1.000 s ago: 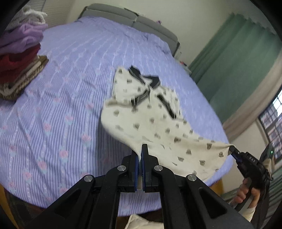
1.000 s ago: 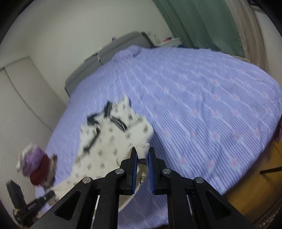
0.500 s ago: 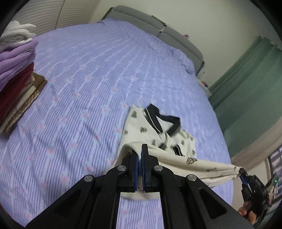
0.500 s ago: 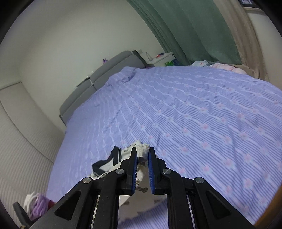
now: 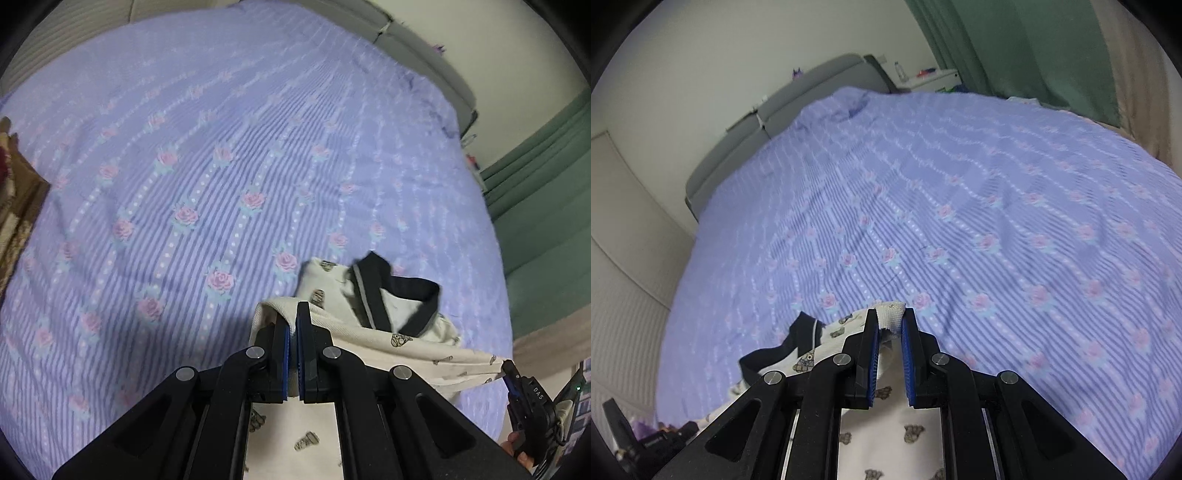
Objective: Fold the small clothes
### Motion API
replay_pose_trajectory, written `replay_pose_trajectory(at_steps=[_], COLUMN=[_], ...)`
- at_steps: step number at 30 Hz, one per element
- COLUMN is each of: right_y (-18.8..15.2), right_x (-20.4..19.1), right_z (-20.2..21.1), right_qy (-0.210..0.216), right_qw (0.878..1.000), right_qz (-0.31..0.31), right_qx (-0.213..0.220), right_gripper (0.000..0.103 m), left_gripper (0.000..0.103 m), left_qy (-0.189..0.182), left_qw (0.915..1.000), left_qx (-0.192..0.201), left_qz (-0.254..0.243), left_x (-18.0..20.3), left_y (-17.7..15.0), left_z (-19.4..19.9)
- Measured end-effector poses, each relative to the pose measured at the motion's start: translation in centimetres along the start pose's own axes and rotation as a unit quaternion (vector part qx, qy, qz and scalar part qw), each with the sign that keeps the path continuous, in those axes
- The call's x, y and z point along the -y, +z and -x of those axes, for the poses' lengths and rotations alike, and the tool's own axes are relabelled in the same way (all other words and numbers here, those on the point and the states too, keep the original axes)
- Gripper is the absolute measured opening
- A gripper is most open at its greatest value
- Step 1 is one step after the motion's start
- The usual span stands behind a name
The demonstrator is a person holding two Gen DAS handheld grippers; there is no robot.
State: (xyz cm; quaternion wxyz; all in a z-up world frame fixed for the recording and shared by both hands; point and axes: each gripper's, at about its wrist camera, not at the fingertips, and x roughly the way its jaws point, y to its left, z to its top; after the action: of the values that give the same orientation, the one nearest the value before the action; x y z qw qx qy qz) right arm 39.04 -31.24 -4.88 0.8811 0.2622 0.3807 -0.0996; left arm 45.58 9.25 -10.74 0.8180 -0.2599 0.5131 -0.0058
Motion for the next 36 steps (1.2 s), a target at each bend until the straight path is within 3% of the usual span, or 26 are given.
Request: replay_pose_trajectory(at_steps=[8,12,17,18,22,25,28,30,31,32,34,36], right_y=[1.0,1.2,2.2,2.4,2.8,2.7,2.5,2.7,2.7,2.5,1.8,0.5], right_x=[-0.7,-1.1,-2.4,-2.9,-5.6,-7.4,-8.6,-8.2,-7.7,-7.3,-6.6,-6.4], right_z=[-6.2,-8.0,-9.1,-8.9,-6.8,-4.8,-3.0,-2.0,-1.4,-1.1,-0.4,-0.1], right_qy=[-0.030,-0.040,-0.042,-0.047,-0.079,-0.089,-0.076,-0.060,-0.045,-0.036,-0.027,-0.031], right_qw=[0.999,0.998,0.998,0.997,0.990,0.983,0.977,0.978,0.979,0.978,0.972,0.960], right_qz=[0.010,0.015,0.029,0.041,0.114,0.162,0.196,0.197,0.198,0.202,0.230,0.278], right_qx=[-0.038,-0.046,-0.047,-0.040,-0.004,0.020,0.032,0.030,0.027,0.027,0.026,0.025], right_gripper=[0.012,0.013,0.034,0.034,0.036,0.041,0.042,0.044,0.045,0.045,0.045,0.045], left_gripper=[0.006,0.006,0.007,0.008,0.052,0.056,0.056,0.056,0.056,0.056,0.056,0.056], left_qy=[0.004,-0.018,-0.041,-0.048,-0.055,-0.044,-0.029,0.006,0.027,0.042,0.037,0.003], left_qw=[0.9987,0.9967,0.9938,0.9926,0.9912,0.9959,0.9976,0.9822,0.9705,0.9532,0.9216,0.9079], left_qx=[-0.044,-0.056,-0.081,-0.086,-0.083,-0.045,-0.010,0.026,0.050,0.074,0.087,0.082], left_qz=[0.025,0.056,0.065,0.070,0.088,0.064,-0.061,-0.186,-0.234,-0.290,-0.376,-0.411], left_x=[-1.1,-1.6,-1.4,-1.5,-1.9,-1.8,0.0,1.5,2.1,2.6,3.5,4.0], left_y=[1.2,2.3,3.9,4.2,5.0,5.4,5.3,3.8,2.8,1.4,-1.3,-3.1], left_z=[-5.1,-6.1,-5.9,-5.5,-3.7,-1.5,0.7,2.2,2.9,3.6,4.2,4.1])
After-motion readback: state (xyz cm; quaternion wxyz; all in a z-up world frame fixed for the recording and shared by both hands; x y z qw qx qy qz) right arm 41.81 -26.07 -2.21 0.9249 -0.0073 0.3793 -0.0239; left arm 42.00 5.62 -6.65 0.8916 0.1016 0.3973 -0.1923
